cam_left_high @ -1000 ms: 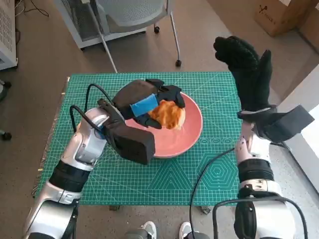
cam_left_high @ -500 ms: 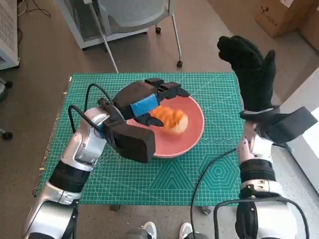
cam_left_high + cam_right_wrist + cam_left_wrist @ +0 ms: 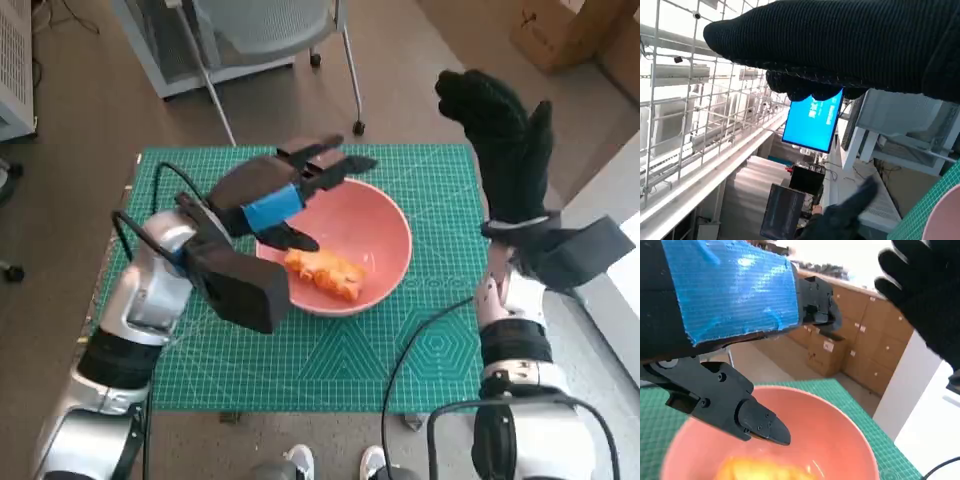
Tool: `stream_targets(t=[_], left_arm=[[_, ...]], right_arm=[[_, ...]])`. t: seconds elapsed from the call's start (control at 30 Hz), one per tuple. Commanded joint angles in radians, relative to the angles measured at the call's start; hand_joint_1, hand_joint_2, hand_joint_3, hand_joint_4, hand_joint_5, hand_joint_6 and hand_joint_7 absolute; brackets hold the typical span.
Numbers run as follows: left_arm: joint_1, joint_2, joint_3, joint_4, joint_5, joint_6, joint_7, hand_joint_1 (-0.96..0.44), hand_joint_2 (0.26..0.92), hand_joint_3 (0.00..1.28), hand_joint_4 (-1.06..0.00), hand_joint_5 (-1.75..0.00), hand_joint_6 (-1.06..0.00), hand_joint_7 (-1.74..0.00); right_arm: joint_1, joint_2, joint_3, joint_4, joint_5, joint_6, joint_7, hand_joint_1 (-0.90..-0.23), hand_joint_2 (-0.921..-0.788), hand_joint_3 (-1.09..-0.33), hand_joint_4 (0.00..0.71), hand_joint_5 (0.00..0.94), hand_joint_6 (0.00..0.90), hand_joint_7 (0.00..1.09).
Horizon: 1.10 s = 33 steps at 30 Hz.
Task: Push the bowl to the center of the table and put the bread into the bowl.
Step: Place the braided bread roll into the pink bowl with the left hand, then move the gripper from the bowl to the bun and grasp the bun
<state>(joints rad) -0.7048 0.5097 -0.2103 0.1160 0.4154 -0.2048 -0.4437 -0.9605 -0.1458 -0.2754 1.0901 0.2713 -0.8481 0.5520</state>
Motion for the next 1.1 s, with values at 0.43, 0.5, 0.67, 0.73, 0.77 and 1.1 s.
stream_targets(t=[0.43, 0.5, 0.67, 0.73, 0.77, 1.1], left_arm=[[0.243, 0.214, 0.319, -0.366, -0.142, 0.139, -0.084, -0.24, 0.725, 0.0, -0.18, -0.01, -0.28, -0.11], [0.275, 0.235, 0.349, -0.383, -0.147, 0.162, -0.095, -0.23, 0.726, 0.0, -0.18, -0.01, -0.28, -0.11], [0.354, 0.283, 0.397, -0.412, -0.139, 0.202, -0.113, -0.23, 0.736, 0.01, -0.18, -0.01, -0.27, -0.1], [0.382, 0.298, 0.408, -0.419, -0.133, 0.214, -0.116, -0.23, 0.738, 0.01, -0.18, 0.0, -0.27, -0.1], [0.394, 0.303, 0.412, -0.422, -0.132, 0.225, -0.119, -0.22, 0.739, 0.01, -0.18, 0.0, -0.27, -0.09], [0.445, 0.326, 0.402, -0.377, -0.13, 0.259, -0.116, -0.15, 0.739, 0.0, -0.18, 0.0, -0.28, -0.08]], right_arm=[[0.0, 0.008, 0.005, 0.01, 0.001, 0.048, 0.018, -0.549, -0.921, -0.612, 0.319, 0.001, 0.475, 0.01], [0.0, 0.008, 0.005, 0.01, 0.001, 0.049, 0.019, -0.549, -0.921, -0.613, 0.32, 0.002, 0.478, 0.01], [-0.001, 0.01, 0.005, 0.011, 0.0, 0.045, 0.021, -0.55, -0.921, -0.615, 0.321, 0.002, 0.482, 0.01], [-0.003, 0.009, 0.005, 0.012, 0.001, 0.047, 0.021, -0.551, -0.921, -0.615, 0.322, 0.002, 0.483, 0.01], [-0.004, 0.01, 0.004, 0.012, 0.002, 0.047, 0.022, -0.551, -0.921, -0.614, 0.323, 0.002, 0.484, 0.01], [-0.018, 0.01, 0.003, 0.018, 0.001, 0.054, 0.02, -0.545, -0.921, -0.619, 0.325, 0.002, 0.485, 0.01]])
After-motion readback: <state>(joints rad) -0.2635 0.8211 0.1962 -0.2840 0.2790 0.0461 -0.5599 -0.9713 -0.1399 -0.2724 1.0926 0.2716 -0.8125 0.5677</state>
